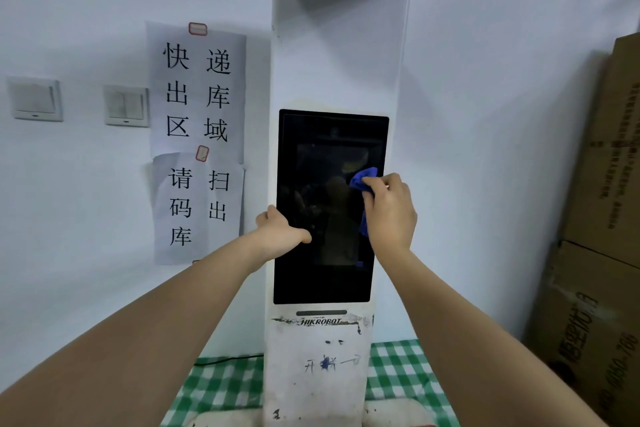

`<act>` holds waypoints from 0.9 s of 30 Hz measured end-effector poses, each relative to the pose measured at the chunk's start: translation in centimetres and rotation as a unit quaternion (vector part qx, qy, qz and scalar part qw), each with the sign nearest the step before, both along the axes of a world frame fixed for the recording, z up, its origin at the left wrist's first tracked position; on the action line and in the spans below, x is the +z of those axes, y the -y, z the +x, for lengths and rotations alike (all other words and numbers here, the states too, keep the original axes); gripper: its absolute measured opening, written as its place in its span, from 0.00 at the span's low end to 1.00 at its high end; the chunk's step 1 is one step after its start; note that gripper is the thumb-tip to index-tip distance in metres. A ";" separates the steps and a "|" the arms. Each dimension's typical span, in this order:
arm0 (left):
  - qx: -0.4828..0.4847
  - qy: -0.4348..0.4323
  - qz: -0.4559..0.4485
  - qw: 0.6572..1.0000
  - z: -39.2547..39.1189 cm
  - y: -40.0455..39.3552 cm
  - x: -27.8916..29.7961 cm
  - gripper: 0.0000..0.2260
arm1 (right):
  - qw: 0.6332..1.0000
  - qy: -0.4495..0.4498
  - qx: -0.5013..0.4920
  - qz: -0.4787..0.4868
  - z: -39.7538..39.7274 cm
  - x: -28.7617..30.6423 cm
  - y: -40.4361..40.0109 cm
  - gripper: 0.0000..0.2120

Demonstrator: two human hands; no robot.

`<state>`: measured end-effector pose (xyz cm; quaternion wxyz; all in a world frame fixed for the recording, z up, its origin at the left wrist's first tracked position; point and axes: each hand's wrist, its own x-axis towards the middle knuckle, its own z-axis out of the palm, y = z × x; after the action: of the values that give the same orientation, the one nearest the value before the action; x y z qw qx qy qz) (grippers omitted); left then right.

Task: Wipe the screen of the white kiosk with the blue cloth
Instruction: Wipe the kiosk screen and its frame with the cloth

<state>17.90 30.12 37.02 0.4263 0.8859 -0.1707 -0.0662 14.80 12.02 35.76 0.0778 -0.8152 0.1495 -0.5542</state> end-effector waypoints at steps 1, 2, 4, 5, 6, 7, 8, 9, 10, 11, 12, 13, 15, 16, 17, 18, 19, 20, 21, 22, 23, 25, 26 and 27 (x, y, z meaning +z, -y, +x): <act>-0.001 0.000 -0.001 1.000 0.0 0.0 -0.1 0.39 | 1.000 -0.016 0.002 -0.022 0.1 -0.8 -0.1 0.12; -0.001 0.001 -0.001 1.000 0.0 0.0 -0.1 0.39 | 0.998 -0.039 0.007 -0.051 0.1 -1.7 -0.1 0.13; 0.000 0.000 -0.002 1.000 0.1 0.0 -0.1 0.39 | 0.988 -0.098 0.010 -0.119 0.1 -2.8 0.5 0.19; 0.001 0.000 -0.002 1.000 0.0 0.0 -0.1 0.39 | 0.979 -0.131 0.010 -0.155 0.0 -2.8 0.9 0.22; 0.001 -0.001 -0.002 1.000 0.0 0.0 -0.1 0.39 | 0.971 -0.155 0.010 -0.184 -0.2 -2.5 1.2 0.22; 0.002 -0.002 -0.002 1.000 0.0 0.0 -0.1 0.39 | 0.967 -0.159 0.013 -0.199 -0.5 -1.9 1.4 0.19; 0.002 -0.003 -0.001 1.000 -0.1 0.0 0.0 0.39 | 0.971 -0.140 0.024 -0.192 -0.6 -1.3 1.4 0.15; 0.001 -0.004 -0.001 1.000 -0.1 -0.1 0.1 0.39 | 0.981 -0.105 0.038 -0.156 -0.8 -0.6 1.1 0.12; 0.000 -0.006 -0.003 1.000 -0.1 -0.1 0.1 0.39 | 0.992 -0.060 0.046 -0.103 -0.8 0.1 0.8 0.11; -0.001 -0.008 -0.007 1.000 0.0 -0.2 0.1 0.39 | 0.998 -0.017 0.046 -0.045 -0.5 0.7 0.3 0.12; -0.001 -0.012 -0.013 1.000 0.1 -0.2 0.1 0.39 | 0.999 0.013 0.039 0.004 -0.2 1.2 -0.1 0.13; -0.002 -0.015 -0.019 1.000 0.2 -0.2 0.0 0.40 | 0.999 0.028 0.029 0.031 0.3 1.4 -0.4 0.13; 0.000 -0.015 -0.029 0.999 0.4 -0.1 -0.1 0.39 | 0.999 0.028 0.014 0.025 0.8 0.8 -1.2 0.14; 0.002 -0.014 -0.032 0.999 0.5 -0.1 -0.2 0.39 | 1.000 0.017 0.015 0.011 1.0 0.3 -1.6 0.15; 0.003 -0.013 -0.034 0.999 0.5 0.0 -0.3 0.39 | 1.000 0.000 0.020 -0.010 1.1 -0.5 -1.8 0.15; 0.004 -0.013 -0.035 0.999 0.5 0.0 -0.3 0.40 | 0.999 -0.021 0.027 -0.039 1.2 -1.4 -1.9 0.16; 0.005 -0.013 -0.036 0.999 0.5 0.0 -0.3 0.40 | 0.996 -0.043 0.030 -0.077 1.2 -2.2 -2.0 0.17; 0.005 -0.014 -0.035 0.999 0.5 0.0 -0.3 0.40 | 0.990 -0.067 0.027 -0.121 1.2 -2.7 -1.8 0.18; 0.005 -0.014 -0.033 0.999 0.6 0.0 -0.3 0.40 | 0.981 -0.095 0.026 -0.165 1.1 -2.8 -1.5 0.19; 0.005 -0.014 -0.030 0.999 0.6 -0.1 -0.3 0.40 | 0.972 -0.120 0.035 -0.198 0.9 -2.4 -1.1 0.18; 0.004 -0.015 -0.028 0.999 0.6 -0.1 -0.3 0.39 | 0.967 -0.133 0.046 -0.213 0.8 -1.8 -0.7 0.17; -0.002 -0.020 -0.024 1.000 0.7 -0.3 -0.2 0.39 | 0.982 -0.106 0.073 -0.140 0.6 -0.2 -0.3 0.13; -0.005 -0.021 -0.022 1.000 0.7 -0.4 -0.2 0.39 | 0.992 -0.066 0.083 -0.062 0.6 0.7 -0.2 0.12; -0.008 -0.020 -0.020 1.000 0.7 -0.4 -0.2 0.39 | 0.997 -0.020 0.080 0.003 0.7 1.3 -0.2 0.12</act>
<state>18.63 30.56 36.87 0.4471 0.8740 -0.1705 -0.0843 15.49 12.24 37.10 0.1212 -0.8349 0.0874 -0.5297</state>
